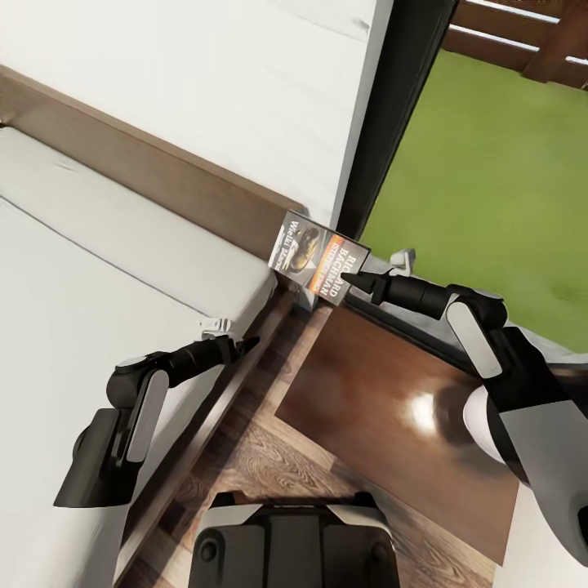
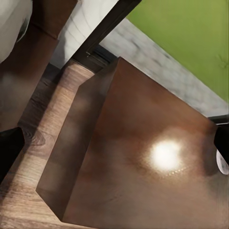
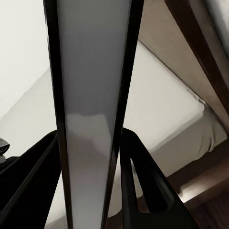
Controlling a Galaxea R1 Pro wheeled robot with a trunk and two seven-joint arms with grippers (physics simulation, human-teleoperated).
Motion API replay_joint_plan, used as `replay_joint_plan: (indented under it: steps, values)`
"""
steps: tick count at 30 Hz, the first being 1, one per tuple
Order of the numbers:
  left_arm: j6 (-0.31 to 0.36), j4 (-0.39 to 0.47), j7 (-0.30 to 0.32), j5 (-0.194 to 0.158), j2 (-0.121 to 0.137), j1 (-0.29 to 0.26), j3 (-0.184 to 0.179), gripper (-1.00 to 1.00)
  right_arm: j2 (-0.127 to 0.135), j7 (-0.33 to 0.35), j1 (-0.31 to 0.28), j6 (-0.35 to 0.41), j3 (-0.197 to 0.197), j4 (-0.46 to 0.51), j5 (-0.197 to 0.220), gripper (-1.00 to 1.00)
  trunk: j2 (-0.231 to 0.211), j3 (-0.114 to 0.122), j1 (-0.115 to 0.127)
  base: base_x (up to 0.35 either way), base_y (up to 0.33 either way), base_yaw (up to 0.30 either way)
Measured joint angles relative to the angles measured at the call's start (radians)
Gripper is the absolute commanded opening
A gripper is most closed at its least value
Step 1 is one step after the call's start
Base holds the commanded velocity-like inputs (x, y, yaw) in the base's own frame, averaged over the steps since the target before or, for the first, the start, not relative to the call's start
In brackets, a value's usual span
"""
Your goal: In the bedroom, move the book from the bed onto either nightstand, and place the two sandals side by side next to the bed.
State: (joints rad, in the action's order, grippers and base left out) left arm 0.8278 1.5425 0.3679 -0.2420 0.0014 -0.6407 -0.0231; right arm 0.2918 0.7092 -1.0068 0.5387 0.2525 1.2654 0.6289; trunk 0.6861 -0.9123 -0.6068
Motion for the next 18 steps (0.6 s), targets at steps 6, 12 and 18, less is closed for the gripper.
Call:
replay_joint_plan:
  steps: [6, 12, 18]
  values:
    - [0.0, 0.0, 0.0, 0.0, 0.0, 0.0, 0.0, 1.0, 0.0, 0.0, 0.0, -0.003, 0.001, -0.002, -0.001, -1.0, 0.0, 0.002, 0.0, 0.0, 0.0, 0.0]
    - [0.0, 0.0, 0.0, 0.0, 0.0, 0.0, 0.0, 1.0, -0.001, 0.001, 0.001, -0.006, 0.001, -0.003, 0.0, -1.0, 0.0, 0.002, 0.0, 0.0, 0.0, 0.0]
    - [0.0, 0.0, 0.0, 0.0, 0.0, 0.0, 0.0, 1.0, 0.0, 0.004, 0.001, -0.007, 0.0, -0.003, 0.001, -1.0, 0.0, 0.002, 0.0, 0.0, 0.0, 0.0]
